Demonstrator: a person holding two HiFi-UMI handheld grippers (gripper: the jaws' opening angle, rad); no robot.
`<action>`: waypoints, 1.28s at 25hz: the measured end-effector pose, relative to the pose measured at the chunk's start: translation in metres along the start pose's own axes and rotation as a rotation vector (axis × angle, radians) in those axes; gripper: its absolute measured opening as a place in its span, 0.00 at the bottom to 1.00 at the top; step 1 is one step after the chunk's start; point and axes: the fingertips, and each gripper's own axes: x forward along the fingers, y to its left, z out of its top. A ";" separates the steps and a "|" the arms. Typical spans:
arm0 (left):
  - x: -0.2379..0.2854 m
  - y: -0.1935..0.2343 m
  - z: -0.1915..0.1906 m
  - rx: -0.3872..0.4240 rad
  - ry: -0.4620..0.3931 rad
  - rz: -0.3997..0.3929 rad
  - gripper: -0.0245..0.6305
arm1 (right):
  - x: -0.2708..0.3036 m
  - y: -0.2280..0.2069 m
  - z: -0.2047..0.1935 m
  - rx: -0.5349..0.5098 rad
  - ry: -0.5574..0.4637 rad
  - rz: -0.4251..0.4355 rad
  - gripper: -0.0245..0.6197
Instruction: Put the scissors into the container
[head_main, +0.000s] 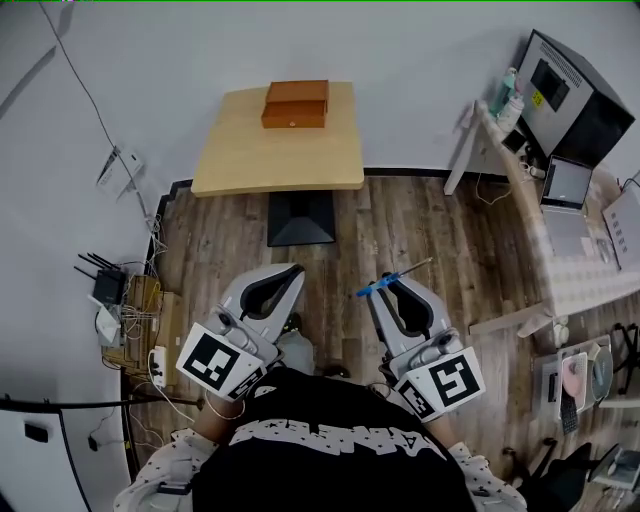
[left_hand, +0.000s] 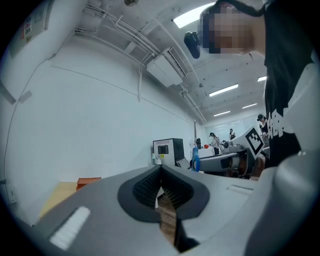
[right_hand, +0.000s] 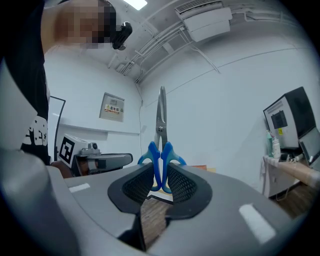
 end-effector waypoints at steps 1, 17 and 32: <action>0.002 0.001 -0.001 -0.002 -0.001 -0.002 0.04 | 0.002 -0.001 -0.001 -0.001 0.003 0.000 0.20; 0.034 0.073 -0.015 -0.029 -0.033 -0.053 0.04 | 0.081 -0.021 0.000 -0.047 0.026 -0.039 0.20; 0.063 0.189 -0.034 -0.060 -0.035 -0.059 0.04 | 0.199 -0.036 -0.004 -0.055 0.071 -0.054 0.20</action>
